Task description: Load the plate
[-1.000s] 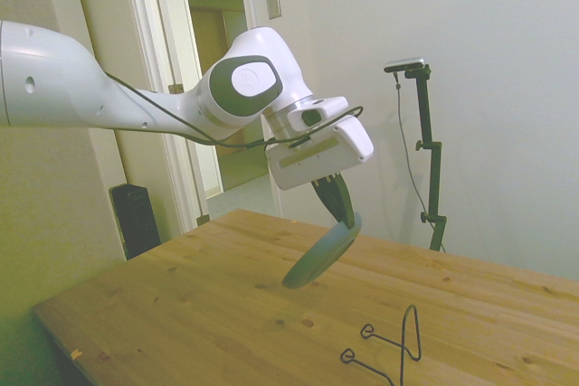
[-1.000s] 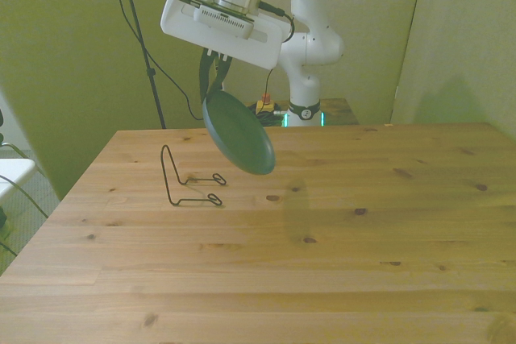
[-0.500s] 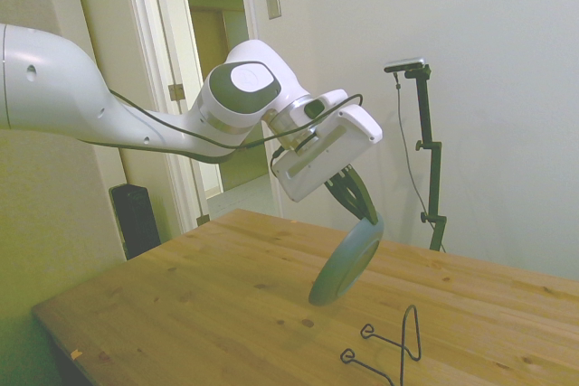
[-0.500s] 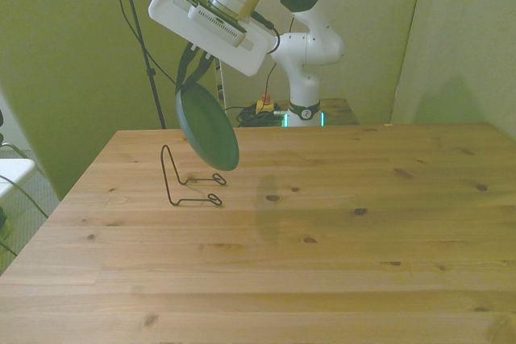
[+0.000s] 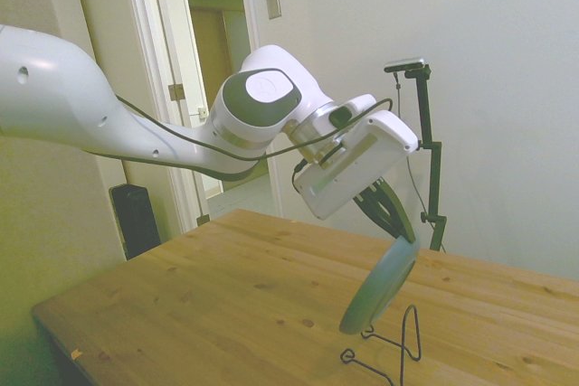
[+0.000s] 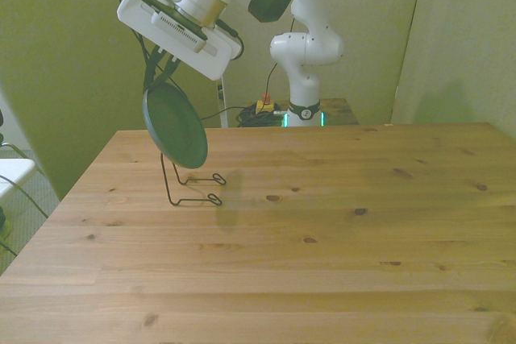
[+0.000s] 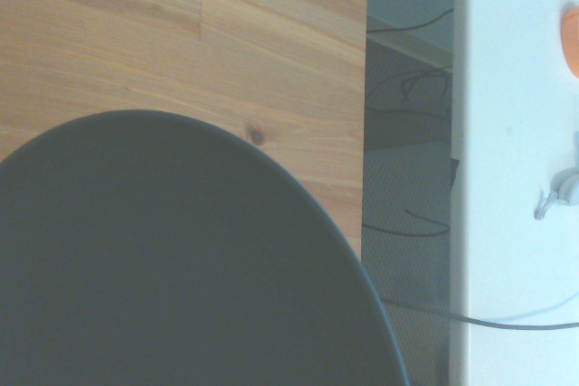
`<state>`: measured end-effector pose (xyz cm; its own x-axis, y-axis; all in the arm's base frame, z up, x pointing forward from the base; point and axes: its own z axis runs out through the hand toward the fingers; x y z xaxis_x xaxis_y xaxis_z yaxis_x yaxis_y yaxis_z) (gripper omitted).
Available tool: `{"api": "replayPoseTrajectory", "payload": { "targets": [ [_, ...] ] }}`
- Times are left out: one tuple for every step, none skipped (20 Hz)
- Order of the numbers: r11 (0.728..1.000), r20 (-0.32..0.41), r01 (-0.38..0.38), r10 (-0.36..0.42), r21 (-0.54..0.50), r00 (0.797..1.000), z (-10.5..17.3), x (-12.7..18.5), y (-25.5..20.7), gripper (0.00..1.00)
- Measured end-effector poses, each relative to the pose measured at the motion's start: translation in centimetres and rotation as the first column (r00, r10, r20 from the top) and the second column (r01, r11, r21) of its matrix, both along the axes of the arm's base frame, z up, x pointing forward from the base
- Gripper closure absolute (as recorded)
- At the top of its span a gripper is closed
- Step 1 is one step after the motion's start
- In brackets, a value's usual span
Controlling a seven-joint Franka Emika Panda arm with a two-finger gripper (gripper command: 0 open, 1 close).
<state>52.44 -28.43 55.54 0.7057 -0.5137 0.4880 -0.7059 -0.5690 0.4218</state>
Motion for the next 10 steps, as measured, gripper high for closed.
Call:
{"api": "replayPoseTrajectory", "payload": {
  "targets": [
    [1.0, -0.009, -0.005, 0.005, -0.008, 1.0, -0.5, 0.3, -0.1, 1.0],
    [1.0, -0.018, -0.009, 0.009, -0.014, 1.0, -1.0, 0.5, -0.1, 1.0],
    [1.0, -0.025, -0.012, 0.011, -0.017, 1.0, -1.4, 0.7, -0.2, 1.0],
    [1.0, -0.03, -0.013, 0.013, -0.019, 0.999, -1.8, 0.9, -0.2, 1.0],
    [1.0, -0.034, -0.014, 0.014, -0.018, 0.999, -2.2, 1.0, -0.2, 1.0],
    [1.0, -0.037, -0.015, 0.014, -0.017, 0.999, -2.5, 1.2, -0.1, 1.0],
    [1.0, -0.04, -0.015, 0.014, -0.016, 0.999, -2.7, 1.3, 0.0, 1.0],
    [1.0, -0.042, -0.014, 0.014, -0.015, 0.999, -3.0, 1.3, 0.1, 1.0],
    [1.0, -0.044, -0.012, 0.012, -0.013, 0.999, -3.3, 1.3, 0.2, 1.0],
    [1.0, -0.047, -0.011, 0.011, -0.011, 0.999, -3.6, 1.3, 0.3, 1.0]
  ]
}}
